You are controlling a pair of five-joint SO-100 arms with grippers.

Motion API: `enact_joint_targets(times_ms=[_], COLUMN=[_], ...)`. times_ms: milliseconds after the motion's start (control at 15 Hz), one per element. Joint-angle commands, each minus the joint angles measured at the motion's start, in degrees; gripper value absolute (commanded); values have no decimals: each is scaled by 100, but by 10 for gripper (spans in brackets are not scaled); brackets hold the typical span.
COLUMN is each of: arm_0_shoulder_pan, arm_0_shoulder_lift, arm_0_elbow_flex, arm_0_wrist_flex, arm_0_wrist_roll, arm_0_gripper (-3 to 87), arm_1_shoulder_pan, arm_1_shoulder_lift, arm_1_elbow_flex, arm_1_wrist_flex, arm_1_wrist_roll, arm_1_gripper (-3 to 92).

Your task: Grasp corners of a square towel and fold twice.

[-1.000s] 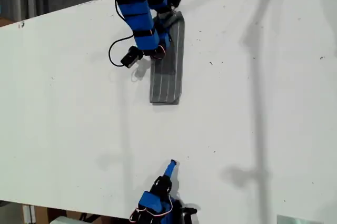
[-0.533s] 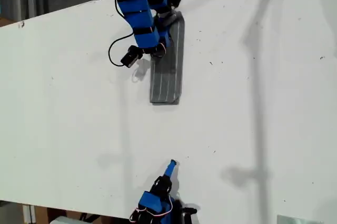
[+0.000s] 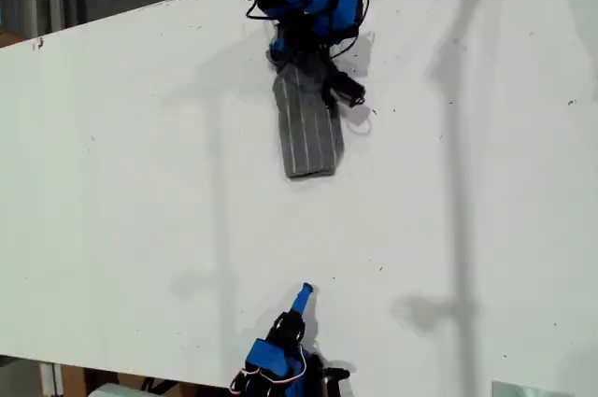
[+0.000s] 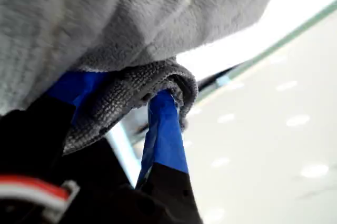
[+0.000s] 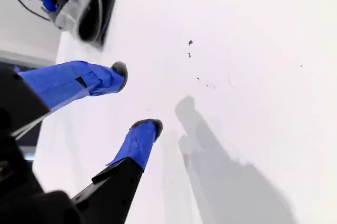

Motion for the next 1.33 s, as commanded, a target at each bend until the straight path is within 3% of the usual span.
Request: enact_joint_targets(times_ms=[0, 600, 933, 1267], arm_0_shoulder_pan=[-35, -35, -35, -35], arm_0_shoulder_lift=[26, 26, 26, 26], arm_0_elbow_flex=[26, 26, 26, 26], arm_0_wrist_flex=[-88, -88, -88, -88], arm_0_wrist_roll=[44, 44, 44, 44], arm_0_gripper=[172, 172, 172, 172], arm_1_shoulder_pan=[70, 70, 167, 237], arm_1_shoulder_lift=[-79, -237, -984, -940], arm_1_elbow_flex=[-53, -70, -738, -747], arm_1_wrist_flex=[-158, -193, 316, 308], arm_1_wrist_roll=[0, 9, 0, -9], arm_1_gripper=[227, 227, 227, 227])
